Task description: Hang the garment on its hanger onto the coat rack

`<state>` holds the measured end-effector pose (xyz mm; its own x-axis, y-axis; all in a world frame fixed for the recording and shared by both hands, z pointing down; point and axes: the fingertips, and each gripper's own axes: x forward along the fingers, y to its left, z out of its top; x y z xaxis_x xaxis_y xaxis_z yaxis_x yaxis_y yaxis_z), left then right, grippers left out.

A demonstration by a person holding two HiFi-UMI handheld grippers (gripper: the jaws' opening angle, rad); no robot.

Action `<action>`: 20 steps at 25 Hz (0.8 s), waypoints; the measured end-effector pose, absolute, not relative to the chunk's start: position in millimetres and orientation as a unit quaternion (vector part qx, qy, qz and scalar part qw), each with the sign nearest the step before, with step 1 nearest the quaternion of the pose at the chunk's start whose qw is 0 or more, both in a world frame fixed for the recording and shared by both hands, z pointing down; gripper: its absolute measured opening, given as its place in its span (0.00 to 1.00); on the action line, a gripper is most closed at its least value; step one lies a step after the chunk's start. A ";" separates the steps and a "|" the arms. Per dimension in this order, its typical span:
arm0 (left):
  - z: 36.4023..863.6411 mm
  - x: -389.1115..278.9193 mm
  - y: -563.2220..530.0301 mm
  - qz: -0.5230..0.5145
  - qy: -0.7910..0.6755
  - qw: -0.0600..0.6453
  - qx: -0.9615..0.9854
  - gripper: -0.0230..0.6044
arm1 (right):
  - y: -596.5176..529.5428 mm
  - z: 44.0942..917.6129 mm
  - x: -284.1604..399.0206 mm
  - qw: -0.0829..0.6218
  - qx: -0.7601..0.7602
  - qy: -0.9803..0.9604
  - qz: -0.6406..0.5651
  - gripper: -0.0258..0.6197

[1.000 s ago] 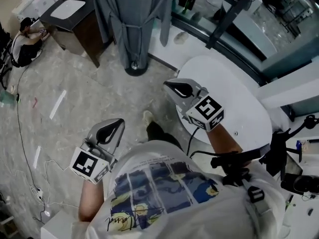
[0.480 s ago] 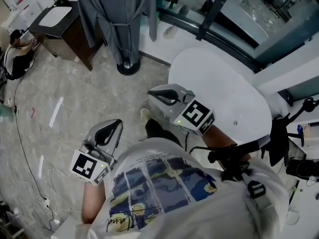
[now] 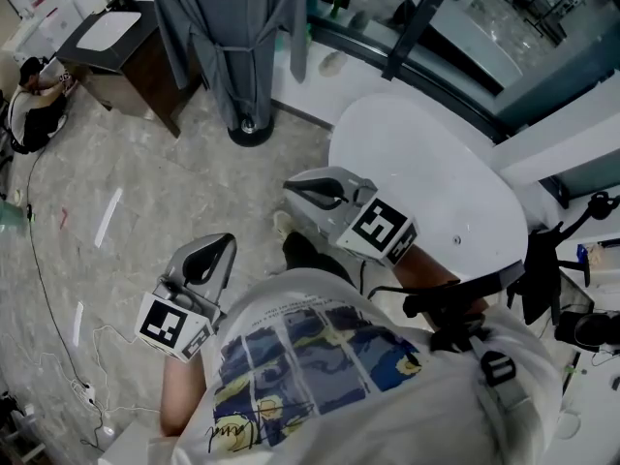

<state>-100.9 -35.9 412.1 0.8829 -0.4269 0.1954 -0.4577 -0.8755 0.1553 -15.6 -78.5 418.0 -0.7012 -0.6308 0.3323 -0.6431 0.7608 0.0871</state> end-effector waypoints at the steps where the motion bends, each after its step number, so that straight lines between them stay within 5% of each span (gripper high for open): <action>1: 412.5 -101.9 -36.1 0.078 -0.230 0.099 0.965 0.04 | -78.0 418.6 -16.8 0.174 0.344 -0.923 0.018 0.04; 20: 419.2 -115.2 -36.0 0.077 -0.235 0.110 0.963 0.04 | -74.9 431.0 -38.6 0.203 0.320 -0.925 0.011 0.04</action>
